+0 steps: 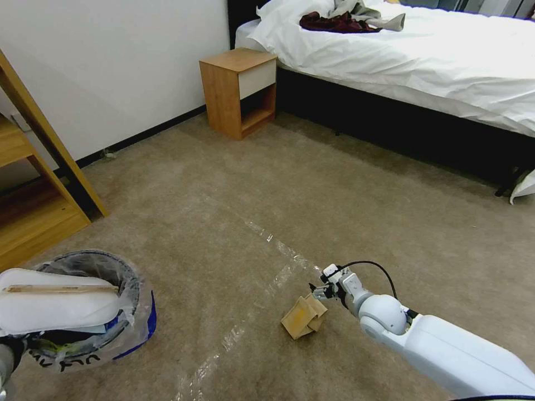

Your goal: Pick up the trash bin and place the garbage on the floor into it.

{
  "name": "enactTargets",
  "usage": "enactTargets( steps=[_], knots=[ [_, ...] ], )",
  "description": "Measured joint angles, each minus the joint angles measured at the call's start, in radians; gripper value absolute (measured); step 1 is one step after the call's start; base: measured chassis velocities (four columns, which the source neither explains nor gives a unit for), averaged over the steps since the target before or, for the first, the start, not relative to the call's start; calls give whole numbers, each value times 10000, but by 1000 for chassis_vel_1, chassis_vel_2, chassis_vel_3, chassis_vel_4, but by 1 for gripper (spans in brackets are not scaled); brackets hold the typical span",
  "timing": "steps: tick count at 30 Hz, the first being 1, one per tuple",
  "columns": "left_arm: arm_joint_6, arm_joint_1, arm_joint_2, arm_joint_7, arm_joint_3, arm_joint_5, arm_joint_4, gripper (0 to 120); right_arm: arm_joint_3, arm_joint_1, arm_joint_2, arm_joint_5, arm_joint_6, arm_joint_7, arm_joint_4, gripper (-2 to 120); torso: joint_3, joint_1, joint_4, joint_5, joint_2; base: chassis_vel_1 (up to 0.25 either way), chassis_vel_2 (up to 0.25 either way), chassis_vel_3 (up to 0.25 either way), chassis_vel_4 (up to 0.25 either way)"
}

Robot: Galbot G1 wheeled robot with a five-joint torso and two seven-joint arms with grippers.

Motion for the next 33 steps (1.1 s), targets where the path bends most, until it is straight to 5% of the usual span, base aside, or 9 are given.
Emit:
enactTargets(
  steps=[5,33],
  knots=[
    [1,-41,-47,46,176,165,120,0,-288,8,-4,-395,874,-665,-314,100,0,0,-1,-1,0,0,0,0,0],
    [12,-49,-276,103,399,529,294,0,-1212,-50,438,-821,1808,-1223,-638,100,0,0,1,-1,0,0,0,0,0]
  ],
)
